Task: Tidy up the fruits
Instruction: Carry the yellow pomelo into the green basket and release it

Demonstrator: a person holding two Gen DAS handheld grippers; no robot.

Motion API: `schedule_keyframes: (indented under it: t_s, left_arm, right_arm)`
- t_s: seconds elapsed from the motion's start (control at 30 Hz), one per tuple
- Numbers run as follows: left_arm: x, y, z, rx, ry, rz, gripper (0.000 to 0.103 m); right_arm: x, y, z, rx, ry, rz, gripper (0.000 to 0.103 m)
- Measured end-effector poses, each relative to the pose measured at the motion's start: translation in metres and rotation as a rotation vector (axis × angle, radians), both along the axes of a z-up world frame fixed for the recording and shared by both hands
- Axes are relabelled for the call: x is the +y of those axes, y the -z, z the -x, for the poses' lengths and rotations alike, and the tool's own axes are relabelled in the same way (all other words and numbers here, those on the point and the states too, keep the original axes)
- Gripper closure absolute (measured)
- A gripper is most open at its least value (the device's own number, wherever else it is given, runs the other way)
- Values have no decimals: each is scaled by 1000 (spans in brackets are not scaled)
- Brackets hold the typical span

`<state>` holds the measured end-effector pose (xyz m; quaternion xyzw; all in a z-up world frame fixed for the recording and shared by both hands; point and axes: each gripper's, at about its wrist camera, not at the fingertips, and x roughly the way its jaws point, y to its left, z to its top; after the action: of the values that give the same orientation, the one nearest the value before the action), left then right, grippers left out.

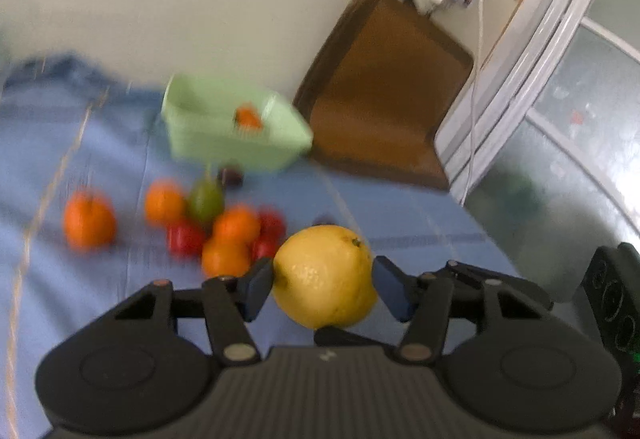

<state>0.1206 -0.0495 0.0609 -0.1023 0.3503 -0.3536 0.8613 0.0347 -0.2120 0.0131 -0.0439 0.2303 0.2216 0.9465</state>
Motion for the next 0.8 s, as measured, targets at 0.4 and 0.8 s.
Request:
schedule_keyframes:
  t_s: [0.4, 0.8]
  left_arm:
    - [-36, -20, -159, 24, -91, -40, 52]
    - [-41, -4, -168, -8, -92, -95, 48]
  right_arm:
    - [-20, -41, -169, 41, 73, -60, 46]
    - [-11, -22, -204, 50, 99, -8, 59]
